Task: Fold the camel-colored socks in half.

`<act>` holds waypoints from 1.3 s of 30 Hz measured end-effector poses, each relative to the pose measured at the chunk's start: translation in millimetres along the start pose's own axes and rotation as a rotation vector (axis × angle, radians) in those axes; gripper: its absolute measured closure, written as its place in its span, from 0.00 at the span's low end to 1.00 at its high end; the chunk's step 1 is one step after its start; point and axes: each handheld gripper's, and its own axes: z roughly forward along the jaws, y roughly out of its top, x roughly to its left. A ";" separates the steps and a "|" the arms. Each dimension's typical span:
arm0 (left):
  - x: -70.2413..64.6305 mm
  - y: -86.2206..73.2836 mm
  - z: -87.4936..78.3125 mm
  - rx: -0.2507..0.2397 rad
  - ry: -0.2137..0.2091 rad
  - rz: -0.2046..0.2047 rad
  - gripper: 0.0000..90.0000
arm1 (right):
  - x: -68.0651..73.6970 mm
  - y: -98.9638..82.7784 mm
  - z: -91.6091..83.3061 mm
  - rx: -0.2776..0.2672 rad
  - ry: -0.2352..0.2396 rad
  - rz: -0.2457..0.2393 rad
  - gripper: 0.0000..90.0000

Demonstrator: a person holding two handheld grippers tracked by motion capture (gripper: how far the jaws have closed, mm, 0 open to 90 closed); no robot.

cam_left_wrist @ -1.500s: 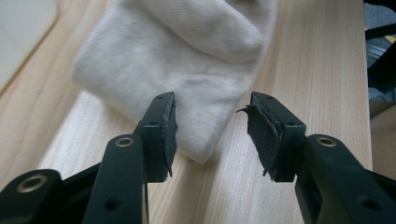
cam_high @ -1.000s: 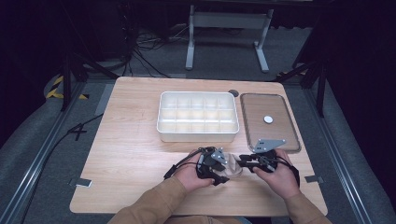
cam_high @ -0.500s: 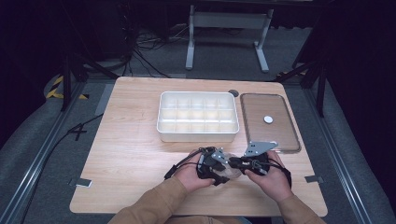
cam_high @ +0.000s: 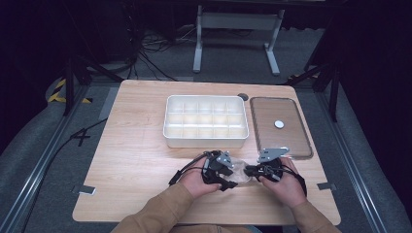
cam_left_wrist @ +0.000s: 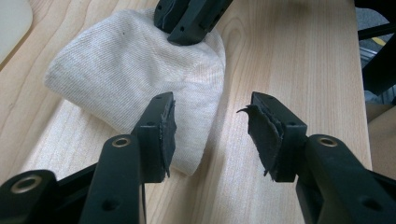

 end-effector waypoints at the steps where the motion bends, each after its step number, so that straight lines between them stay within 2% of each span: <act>1: -0.2 -0.1 -0.3 0.001 0.001 -0.001 0.57 | 0.0 0.0 0.6 0.003 -0.002 -0.009 0.90; 5: 2.1 -0.1 -7.0 -0.023 0.014 0.000 0.57 | 0.4 -0.4 2.7 0.009 -0.010 -0.016 0.92; 6: 4.3 -0.2 -12.3 -0.050 0.032 -0.011 0.58 | -0.5 -0.9 3.1 0.005 -0.007 -0.012 0.92; 7: 4.3 -0.2 -12.3 -0.050 0.032 -0.011 0.58 | -0.5 -0.9 3.1 0.005 -0.007 -0.012 0.92; 12: 10.2 0.6 -20.5 -0.113 0.071 -0.026 0.61 | 0.5 -0.6 3.1 0.007 -0.011 -0.018 0.92; 13: 10.4 0.9 -20.0 -0.121 0.071 -0.024 0.63 | 0.6 -0.5 3.3 0.006 -0.011 -0.019 0.92; 15: 10.4 3.1 -15.4 -0.136 0.061 -0.025 0.73 | 0.5 -0.4 4.0 0.002 -0.007 -0.017 0.92; 16: 9.8 5.1 -9.4 -0.121 0.074 -0.008 0.78 | 0.9 0.4 4.7 0.003 -0.006 -0.016 0.92; 17: 9.8 5.1 -9.4 -0.121 0.074 -0.008 0.81 | 0.9 0.4 4.7 0.003 -0.006 -0.016 0.92; 18: 10.3 4.7 -4.0 -0.081 0.091 -0.008 0.85 | 1.2 0.6 4.8 0.005 -0.008 -0.019 0.92; 19: 10.3 4.7 -4.0 -0.081 0.091 -0.008 0.87 | 1.2 0.6 4.8 0.005 -0.008 -0.019 0.92; 20: 10.9 4.0 -2.4 -0.062 0.099 -0.005 0.87 | 1.2 0.4 4.7 0.004 -0.007 -0.018 0.92; 22: 14.6 1.5 -0.3 -0.035 0.100 -0.029 0.90 | 0.2 -0.4 4.3 -0.002 0.000 -0.014 0.92; 23: 14.6 1.5 -0.3 -0.035 0.100 -0.029 0.90 | 0.2 -0.4 4.3 -0.002 0.000 -0.014 0.92; 26: 16.7 -1.5 5.0 0.007 0.099 -0.048 0.90 | -0.1 -0.6 3.2 -0.004 -0.001 -0.011 0.91; 29: 17.4 -2.0 7.2 0.011 0.099 -0.045 0.90 | -0.3 1.4 -0.7 -0.021 0.009 0.010 0.89; 31: 16.9 -1.9 7.0 0.014 0.101 -0.047 0.90 | 2.9 7.8 -9.4 -0.069 0.015 0.014 0.90; 35: 16.4 -1.8 7.1 0.016 0.111 -0.043 0.90 | 7.7 13.9 -15.2 -0.111 0.018 0.000 0.92; 37: 16.3 -1.8 7.1 0.016 0.112 -0.045 0.90 | 10.8 15.1 -11.5 -0.095 0.026 -0.012 0.93; 39: 16.0 -2.1 7.0 0.017 0.109 -0.050 0.90 | 10.6 11.9 -5.0 -0.054 0.021 -0.017 0.95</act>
